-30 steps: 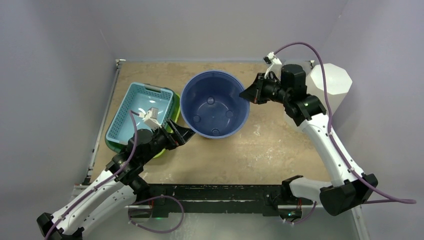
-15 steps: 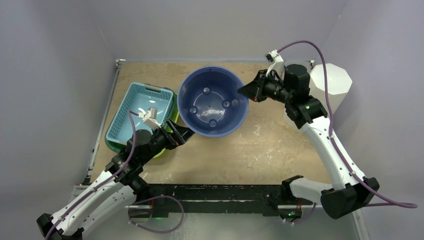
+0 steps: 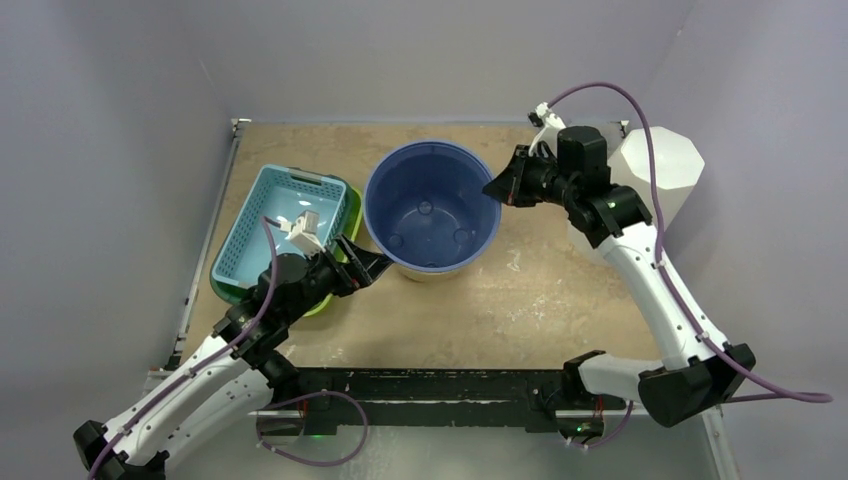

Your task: Turn the large container upside down

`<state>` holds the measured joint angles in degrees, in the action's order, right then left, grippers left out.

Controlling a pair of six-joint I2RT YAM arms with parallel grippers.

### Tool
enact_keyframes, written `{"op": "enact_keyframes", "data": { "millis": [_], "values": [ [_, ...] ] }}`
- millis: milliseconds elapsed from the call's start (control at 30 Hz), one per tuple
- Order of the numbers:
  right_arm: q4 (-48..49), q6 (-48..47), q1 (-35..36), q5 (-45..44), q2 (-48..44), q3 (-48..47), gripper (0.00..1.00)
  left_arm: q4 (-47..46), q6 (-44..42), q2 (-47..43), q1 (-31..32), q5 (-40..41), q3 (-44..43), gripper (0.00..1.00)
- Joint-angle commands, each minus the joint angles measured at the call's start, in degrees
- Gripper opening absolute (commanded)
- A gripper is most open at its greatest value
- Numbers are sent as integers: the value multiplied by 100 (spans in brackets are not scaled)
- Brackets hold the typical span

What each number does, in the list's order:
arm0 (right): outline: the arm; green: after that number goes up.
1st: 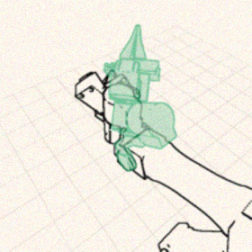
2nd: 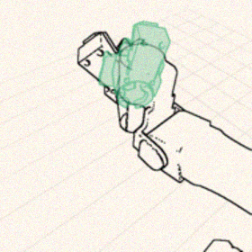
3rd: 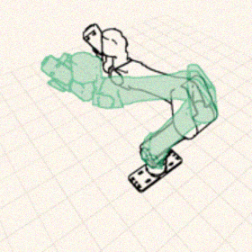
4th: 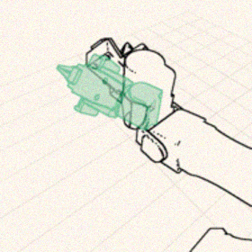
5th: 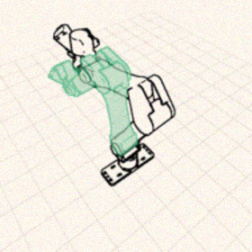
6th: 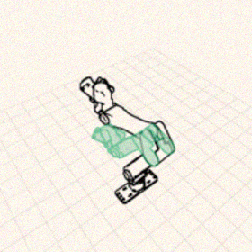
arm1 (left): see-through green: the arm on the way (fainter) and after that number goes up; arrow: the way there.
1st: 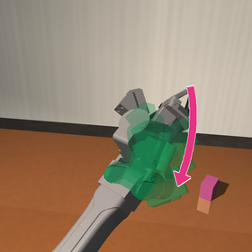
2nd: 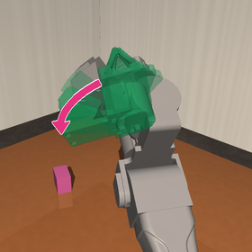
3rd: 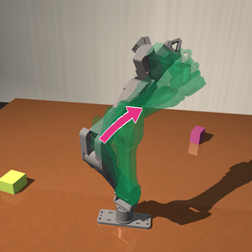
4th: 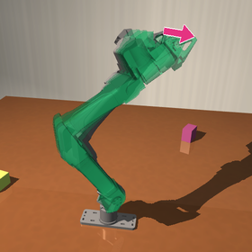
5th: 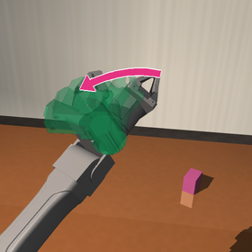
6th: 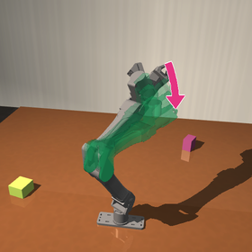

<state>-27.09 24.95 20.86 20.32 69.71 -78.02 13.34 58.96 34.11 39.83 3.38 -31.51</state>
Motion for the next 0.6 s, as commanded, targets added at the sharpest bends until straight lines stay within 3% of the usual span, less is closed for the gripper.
{"op": "enact_keyframes", "data": {
  "millis": [0, 367, 567],
  "values": [
    [-342, 577, 200, 56, 10, -471, 0, 195, -241, 109, -45, 227, -386, 86],
    [-542, 680, 199, -787, 180, -374, 0, 551, -825, -19, -45, 451, -1276, 86],
    [-450, 696, 200, -650, 104, -480, 0, 203, -621, 198, -45, 370, -1733, 87]
  ]
}}
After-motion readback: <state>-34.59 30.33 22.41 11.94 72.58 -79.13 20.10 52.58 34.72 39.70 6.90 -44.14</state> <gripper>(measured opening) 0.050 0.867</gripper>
